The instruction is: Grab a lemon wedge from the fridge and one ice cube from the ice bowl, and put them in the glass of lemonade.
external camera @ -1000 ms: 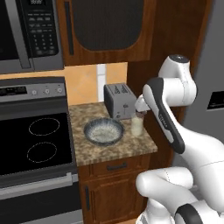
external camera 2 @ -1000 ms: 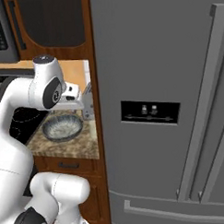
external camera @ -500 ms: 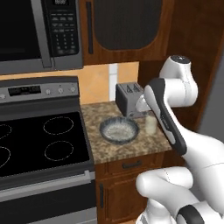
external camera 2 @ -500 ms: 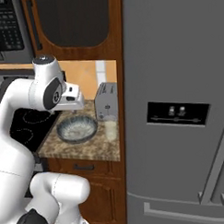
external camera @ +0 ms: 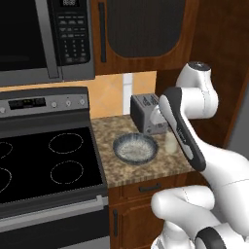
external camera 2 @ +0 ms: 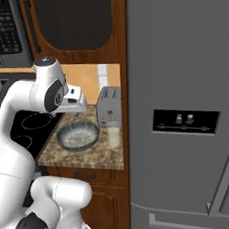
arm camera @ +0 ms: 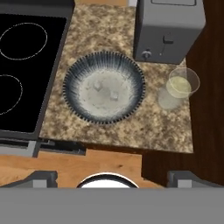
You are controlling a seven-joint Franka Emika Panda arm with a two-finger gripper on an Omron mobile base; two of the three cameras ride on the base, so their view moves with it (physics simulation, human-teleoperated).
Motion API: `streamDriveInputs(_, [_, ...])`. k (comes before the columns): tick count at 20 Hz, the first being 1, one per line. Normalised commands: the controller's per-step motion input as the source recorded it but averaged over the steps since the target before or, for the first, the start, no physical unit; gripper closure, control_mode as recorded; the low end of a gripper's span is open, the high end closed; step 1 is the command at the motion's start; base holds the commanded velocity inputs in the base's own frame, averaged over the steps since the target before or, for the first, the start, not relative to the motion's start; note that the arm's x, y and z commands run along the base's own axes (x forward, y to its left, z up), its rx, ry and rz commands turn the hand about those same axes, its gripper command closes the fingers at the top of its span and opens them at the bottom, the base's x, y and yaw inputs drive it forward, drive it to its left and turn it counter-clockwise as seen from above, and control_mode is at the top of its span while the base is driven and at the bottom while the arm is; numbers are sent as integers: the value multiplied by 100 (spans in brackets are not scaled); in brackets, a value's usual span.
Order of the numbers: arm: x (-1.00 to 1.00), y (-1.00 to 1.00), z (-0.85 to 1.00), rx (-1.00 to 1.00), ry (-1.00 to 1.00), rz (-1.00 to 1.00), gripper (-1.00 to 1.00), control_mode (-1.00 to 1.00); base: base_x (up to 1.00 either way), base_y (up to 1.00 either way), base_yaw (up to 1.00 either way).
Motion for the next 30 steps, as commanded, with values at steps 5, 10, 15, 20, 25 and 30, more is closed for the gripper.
streamDriveInputs(5, [70,54,-54,-7,6,0,-100,-100,0,0,0])
streamDriveInputs(10, [52,55,-100,-4,18,0,-100,-100,0,0,0])
streamDriveInputs(15, [64,6,-93,2,5,0,-100,-100,0,0,0])
streamDriveInputs(20, [82,-13,-68,0,0,0,-100,-100,0,0,0])
streamDriveInputs(25, [71,-5,-46,0,0,2,-100,-100,0,0,0])
streamDriveInputs(30, [8,-3,-48,0,0,1,-100,-100,0,0,0])
